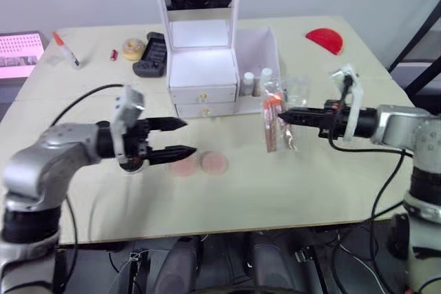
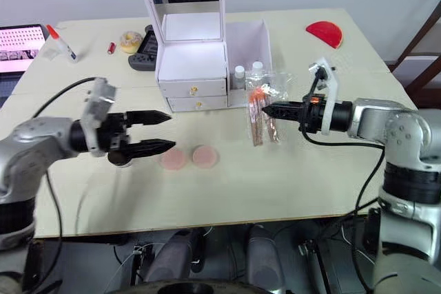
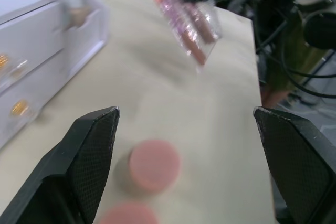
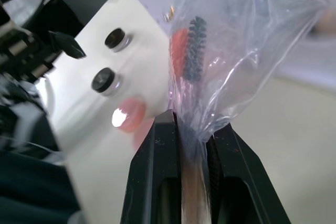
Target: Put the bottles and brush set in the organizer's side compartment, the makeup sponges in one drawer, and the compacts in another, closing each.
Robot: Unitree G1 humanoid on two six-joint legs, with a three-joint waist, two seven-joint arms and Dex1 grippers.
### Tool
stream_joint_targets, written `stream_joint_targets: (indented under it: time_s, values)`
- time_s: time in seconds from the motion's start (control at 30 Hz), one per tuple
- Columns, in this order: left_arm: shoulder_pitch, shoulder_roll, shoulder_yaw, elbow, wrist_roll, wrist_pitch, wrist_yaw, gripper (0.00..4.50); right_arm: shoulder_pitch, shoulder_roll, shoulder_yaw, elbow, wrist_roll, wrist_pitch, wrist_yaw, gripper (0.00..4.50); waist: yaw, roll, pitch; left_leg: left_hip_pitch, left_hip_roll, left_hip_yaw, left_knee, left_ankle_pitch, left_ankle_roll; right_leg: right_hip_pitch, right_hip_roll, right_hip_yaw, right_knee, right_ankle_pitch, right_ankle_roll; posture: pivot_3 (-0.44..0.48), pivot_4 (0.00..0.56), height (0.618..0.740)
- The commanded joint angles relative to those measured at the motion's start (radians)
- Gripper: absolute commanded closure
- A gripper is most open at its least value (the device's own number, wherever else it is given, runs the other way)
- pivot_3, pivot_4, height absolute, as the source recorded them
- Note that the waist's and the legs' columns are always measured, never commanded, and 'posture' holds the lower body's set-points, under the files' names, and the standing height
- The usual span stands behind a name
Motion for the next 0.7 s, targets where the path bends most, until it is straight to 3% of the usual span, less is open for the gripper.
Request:
stream_joint_targets:
  time_s: [0.03, 0.2, 0.33, 0.53, 0.7]
  values:
    - [0.062, 0.053, 0.124, -0.053, -0.083, 0.022, 0.015, 0.09, 0.055, -0.022, -0.094, -0.07, 0.02, -0.154, 0.045, 4.46, 0.001, 0.0, 0.0, 0.0, 0.0, 0.0, 0.0, 0.0, 0.0, 0.0, 0.0, 0.0, 0.0, 0.0, 0.0, 0.0, 0.15, 0.737]
    - [0.113, 0.11, 0.204, -0.074, -0.149, 0.028, 0.042, 0.09, 0.161, -0.067, -0.145, -0.114, 0.055, -0.245, 0.095, 4.46, 0.002, 0.0, 0.0, 0.0, 0.0, 0.001, 0.0, 0.0, 0.0, 0.0, 0.0, 0.0, -0.001, -0.002, -0.004, 0.0, 0.15, 0.737]
    - [0.101, 0.124, 0.204, -0.079, -0.173, 0.019, 0.074, 0.09, 0.127, -0.062, -0.133, -0.106, 0.088, -0.268, 0.069, 4.46, -0.002, 0.0, 0.0, 0.001, 0.001, 0.001, 0.0, 0.0, 0.0, 0.0, 0.0, 0.001, -0.001, -0.002, -0.005, 0.0, 0.15, 0.737]
    - [0.038, 0.095, 0.177, -0.101, -0.185, -0.008, 0.188, 0.09, -0.095, 0.002, -0.015, 0.061, -0.013, -0.351, -0.078, 4.46, -0.002, 0.0, 0.0, 0.001, 0.001, 0.001, -0.001, 0.0, 0.0, 0.0, 0.0, 0.001, -0.001, -0.002, -0.005, 0.0, 0.15, 0.737]
    - [-0.047, -0.021, 0.127, -0.152, -0.146, -0.031, 0.445, 0.09, -0.302, 0.128, 0.11, 0.275, -0.202, -0.511, -0.223, 4.46, 0.002, -0.001, 0.0, 0.001, 0.001, 0.001, -0.001, 0.0, -0.001, 0.0, 0.0, 0.003, -0.002, 0.0, -0.006, 0.0, 0.15, 0.737]
